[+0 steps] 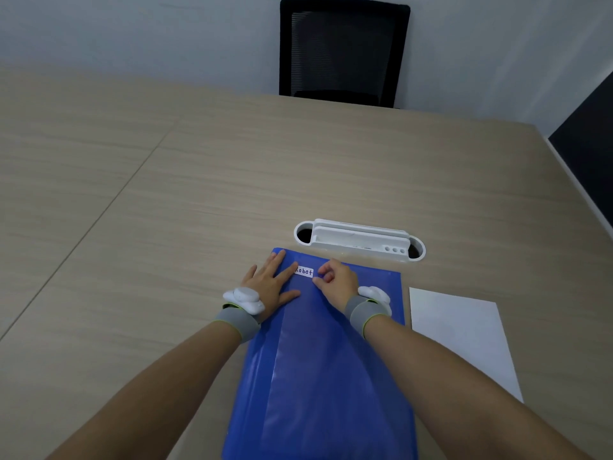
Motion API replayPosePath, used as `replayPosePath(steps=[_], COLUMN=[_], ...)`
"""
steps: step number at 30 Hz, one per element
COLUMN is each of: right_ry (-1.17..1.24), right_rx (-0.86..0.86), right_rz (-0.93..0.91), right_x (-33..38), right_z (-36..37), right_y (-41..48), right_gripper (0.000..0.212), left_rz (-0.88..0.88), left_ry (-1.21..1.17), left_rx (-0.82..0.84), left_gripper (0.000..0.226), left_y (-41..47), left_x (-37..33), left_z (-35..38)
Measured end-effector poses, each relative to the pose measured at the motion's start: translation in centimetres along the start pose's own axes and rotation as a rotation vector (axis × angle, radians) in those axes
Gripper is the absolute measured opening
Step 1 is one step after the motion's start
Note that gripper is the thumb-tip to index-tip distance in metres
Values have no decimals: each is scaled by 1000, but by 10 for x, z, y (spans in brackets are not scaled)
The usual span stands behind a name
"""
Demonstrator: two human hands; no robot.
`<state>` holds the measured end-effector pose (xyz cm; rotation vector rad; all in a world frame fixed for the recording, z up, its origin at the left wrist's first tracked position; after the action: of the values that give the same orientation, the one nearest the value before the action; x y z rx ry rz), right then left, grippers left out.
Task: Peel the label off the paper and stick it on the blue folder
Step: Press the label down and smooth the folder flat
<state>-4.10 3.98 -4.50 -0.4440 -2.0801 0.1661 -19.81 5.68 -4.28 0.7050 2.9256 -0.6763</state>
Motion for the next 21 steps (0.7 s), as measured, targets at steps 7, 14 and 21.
replayPosePath(steps=[7,14,21], right_ry=[-357,-565,-592], right_rx=[-60,54,27], right_rz=[-95,-8,-23], right_x=[-29,-54,-56], right_z=[-8,-1,1], right_y=[-34,-39,-41], right_gripper=[51,62,61], left_rz=[67,50,13], left_ry=[155,142,115], left_rx=[-91,-70,-116], left_gripper=[78,62,65], left_y=[-7,-10,-7], left_x=[-25,-42,-49], left_z=[4,15,12])
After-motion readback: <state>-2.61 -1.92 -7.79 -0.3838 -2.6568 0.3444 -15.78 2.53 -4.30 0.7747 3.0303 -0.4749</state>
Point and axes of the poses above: each hand's wrist, its own y-axis towards the middle knuckle, its own z-axis out of the palm, x = y × z, the point moved 5 cm from there along y, towards the middle knuckle, and after that the axes turned 5 degrees about y, right-handed, at the moved point
